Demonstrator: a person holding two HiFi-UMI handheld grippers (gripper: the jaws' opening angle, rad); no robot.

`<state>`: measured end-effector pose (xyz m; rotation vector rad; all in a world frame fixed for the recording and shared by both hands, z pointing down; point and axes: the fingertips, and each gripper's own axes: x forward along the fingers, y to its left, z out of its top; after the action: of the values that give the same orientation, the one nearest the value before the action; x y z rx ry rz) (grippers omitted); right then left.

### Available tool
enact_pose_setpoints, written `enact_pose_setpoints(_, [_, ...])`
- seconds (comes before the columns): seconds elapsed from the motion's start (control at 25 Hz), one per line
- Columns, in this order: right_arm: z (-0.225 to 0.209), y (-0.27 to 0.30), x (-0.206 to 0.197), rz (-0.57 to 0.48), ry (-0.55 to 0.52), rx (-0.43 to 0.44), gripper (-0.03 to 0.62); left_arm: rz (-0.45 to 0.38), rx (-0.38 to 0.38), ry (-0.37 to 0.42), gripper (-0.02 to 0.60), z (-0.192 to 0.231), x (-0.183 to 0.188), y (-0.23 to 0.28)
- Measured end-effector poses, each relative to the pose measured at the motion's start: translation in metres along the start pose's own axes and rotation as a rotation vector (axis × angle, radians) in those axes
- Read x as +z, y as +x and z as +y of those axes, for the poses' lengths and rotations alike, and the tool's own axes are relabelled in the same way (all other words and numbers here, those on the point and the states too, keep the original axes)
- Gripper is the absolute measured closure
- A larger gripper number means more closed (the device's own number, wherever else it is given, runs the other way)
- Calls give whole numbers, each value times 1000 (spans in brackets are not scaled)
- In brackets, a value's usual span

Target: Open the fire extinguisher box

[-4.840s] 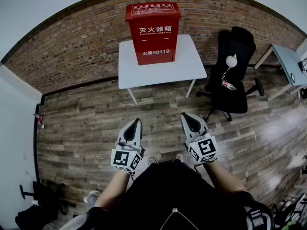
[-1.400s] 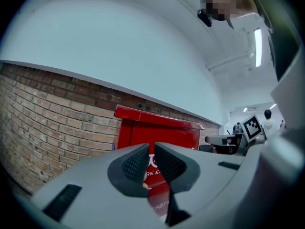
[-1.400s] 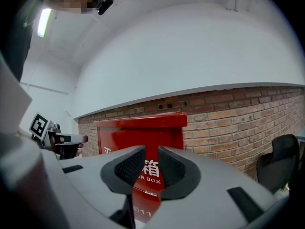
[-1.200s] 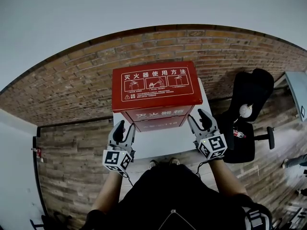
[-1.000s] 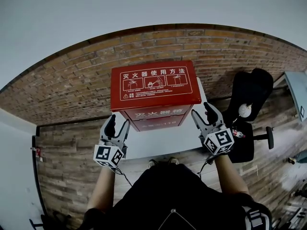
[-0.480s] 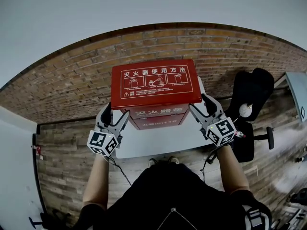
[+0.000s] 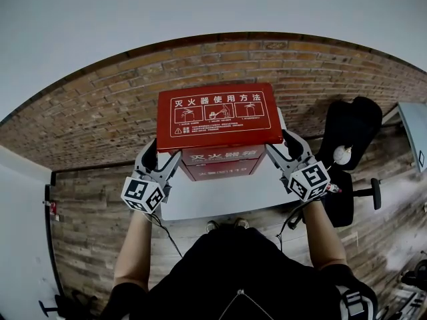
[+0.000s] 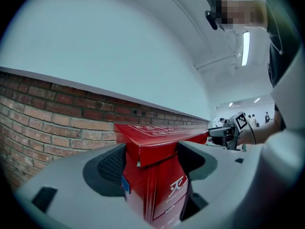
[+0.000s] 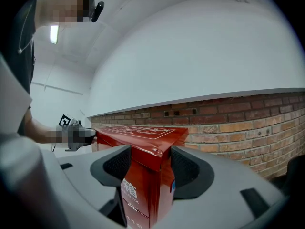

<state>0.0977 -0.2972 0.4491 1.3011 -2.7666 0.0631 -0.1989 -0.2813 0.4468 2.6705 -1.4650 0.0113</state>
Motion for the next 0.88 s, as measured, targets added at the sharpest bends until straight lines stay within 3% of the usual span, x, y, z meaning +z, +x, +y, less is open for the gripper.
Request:
enact_pose_setpoints(0.32, [0,-4,17,-18,24,7,327,-7,-6,19,206,-3,16,-3])
enact_pose_setpoints(0.64, [-16,4,80,-93,139,79,327,-50,-37,25,206,5,70,6])
enact_pose_setpoints(0.88, [-37,32,131,-157,65,71,327,-140,-28,-2,212,26,124,28])
